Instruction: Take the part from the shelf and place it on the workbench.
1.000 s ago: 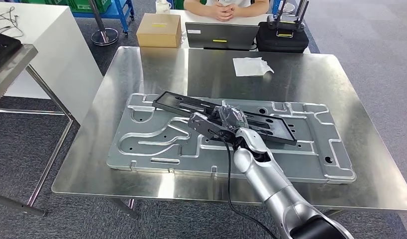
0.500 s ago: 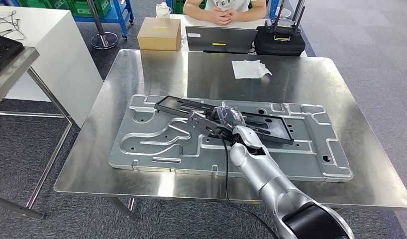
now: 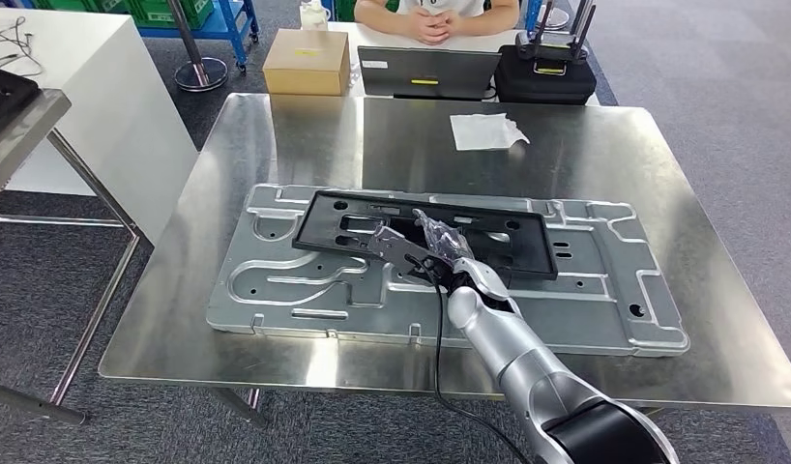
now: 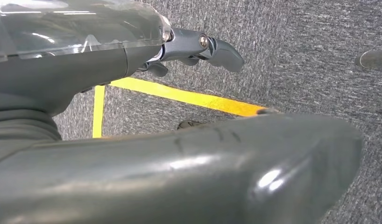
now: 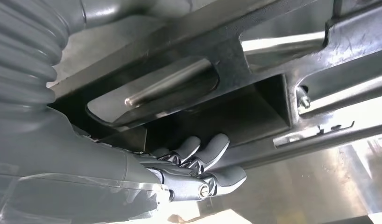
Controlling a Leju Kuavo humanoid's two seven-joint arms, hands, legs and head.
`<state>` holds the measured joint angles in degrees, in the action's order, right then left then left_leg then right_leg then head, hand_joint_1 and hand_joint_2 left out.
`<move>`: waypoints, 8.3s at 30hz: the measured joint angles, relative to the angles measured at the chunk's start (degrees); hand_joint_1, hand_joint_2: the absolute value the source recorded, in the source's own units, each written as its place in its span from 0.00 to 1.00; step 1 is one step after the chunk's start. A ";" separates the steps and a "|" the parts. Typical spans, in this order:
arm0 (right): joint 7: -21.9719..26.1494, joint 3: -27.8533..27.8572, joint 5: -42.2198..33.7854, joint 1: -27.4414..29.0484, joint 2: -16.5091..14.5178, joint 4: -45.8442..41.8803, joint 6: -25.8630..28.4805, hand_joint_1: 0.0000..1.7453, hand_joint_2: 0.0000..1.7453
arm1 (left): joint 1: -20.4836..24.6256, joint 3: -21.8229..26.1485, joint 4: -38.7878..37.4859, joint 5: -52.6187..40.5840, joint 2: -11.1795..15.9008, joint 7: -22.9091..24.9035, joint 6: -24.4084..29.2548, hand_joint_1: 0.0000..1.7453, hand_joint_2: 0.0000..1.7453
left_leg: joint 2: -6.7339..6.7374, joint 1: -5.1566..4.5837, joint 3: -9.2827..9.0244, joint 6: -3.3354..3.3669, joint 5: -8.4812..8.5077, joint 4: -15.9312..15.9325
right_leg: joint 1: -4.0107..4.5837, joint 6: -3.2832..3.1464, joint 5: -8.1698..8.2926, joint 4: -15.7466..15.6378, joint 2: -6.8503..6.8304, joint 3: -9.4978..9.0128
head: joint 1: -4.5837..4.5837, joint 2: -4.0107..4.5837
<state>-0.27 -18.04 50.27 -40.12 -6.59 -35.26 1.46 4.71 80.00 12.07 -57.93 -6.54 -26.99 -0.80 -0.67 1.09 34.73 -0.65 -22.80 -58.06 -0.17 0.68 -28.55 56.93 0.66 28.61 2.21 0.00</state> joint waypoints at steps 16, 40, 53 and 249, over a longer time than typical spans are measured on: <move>1.52 3.81 1.46 2.85 0.03 -3.95 -0.02 0.00 1.00 | -0.06 -0.01 0.00 -0.80 0.10 0.02 -0.90 0.00 0.00 | 0.01 0.04 -0.02 -0.21 -0.14 0.10 | 0.04 -0.26 -0.20 0.00 0.00 0.03 | 0.00 0.00; 18.52 6.77 -28.78 29.76 5.22 -65.31 8.04 0.00 1.00 | -0.59 0.00 0.00 -1.30 0.13 -0.49 -0.75 0.00 0.00 | 0.01 0.00 0.50 -0.26 -0.37 0.10 | 0.02 -0.17 -0.42 0.02 0.03 0.56 | 0.00 0.00; 38.93 10.68 -45.60 42.51 6.05 -82.56 12.89 0.00 0.00 | -0.58 0.63 0.00 0.16 0.04 -0.59 1.20 0.00 0.00 | 0.01 -0.28 0.42 0.04 -0.83 -0.12 | -0.27 -0.08 -0.61 -0.07 0.08 0.40 | 0.00 0.00; 0.29 13.52 -38.55 38.92 6.35 25.88 2.66 0.00 0.00 | -0.63 -8.84 -0.28 -14.51 0.79 4.13 4.64 0.00 0.00 | -1.28 -0.73 -2.59 1.93 -3.15 0.94 | -0.68 0.58 -9.31 16.91 -0.90 8.08 | 0.21 0.00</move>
<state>0.02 -4.52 11.72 -1.19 -0.24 -9.38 4.11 4.08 71.17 11.78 -72.43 -5.74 -22.86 3.85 -1.94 0.36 32.14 1.27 -25.95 -57.12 -0.85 1.26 -37.86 73.84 -0.24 36.70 2.42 0.00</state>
